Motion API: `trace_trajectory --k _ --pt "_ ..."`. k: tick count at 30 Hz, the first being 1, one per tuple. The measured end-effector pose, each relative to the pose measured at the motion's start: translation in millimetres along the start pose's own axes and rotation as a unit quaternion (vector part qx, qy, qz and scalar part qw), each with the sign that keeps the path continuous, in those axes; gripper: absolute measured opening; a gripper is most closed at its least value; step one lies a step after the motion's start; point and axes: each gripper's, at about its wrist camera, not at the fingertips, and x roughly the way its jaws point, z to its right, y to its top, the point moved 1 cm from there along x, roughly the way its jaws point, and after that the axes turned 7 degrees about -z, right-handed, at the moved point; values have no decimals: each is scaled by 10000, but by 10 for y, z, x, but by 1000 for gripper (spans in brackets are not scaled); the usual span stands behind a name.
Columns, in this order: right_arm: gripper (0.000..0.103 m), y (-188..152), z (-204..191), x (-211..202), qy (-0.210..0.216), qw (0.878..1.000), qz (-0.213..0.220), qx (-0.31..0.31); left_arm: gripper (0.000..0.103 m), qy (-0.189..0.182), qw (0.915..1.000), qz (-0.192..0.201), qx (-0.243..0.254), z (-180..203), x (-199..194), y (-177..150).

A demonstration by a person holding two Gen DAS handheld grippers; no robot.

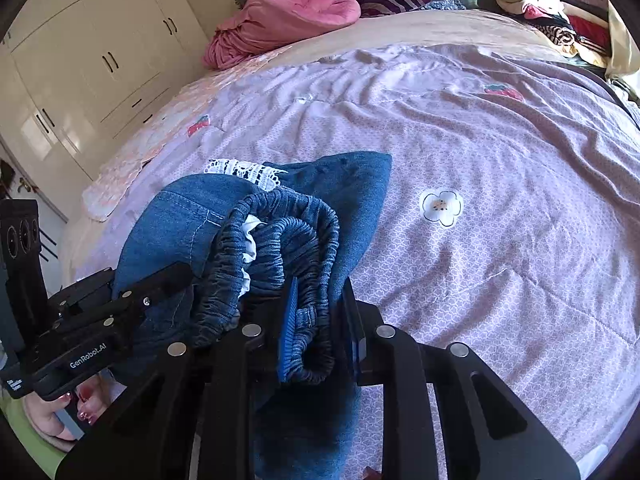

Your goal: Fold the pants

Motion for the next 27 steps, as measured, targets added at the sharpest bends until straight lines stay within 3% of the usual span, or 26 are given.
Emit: trace_trajectory --k 8,12,27 --pt "29 -35 47 82 -246 9995 -111 148 33 8 9999 -61 -90 -56 68 -42" --pt "44 -58 98 87 -385 9988 -96 282 38 1 9999 -75 -140 -84 71 -60" --pt "58 -131 141 -15 -455 9980 -43 429 48 64 9999 -62 -135 -78 -62 -104"
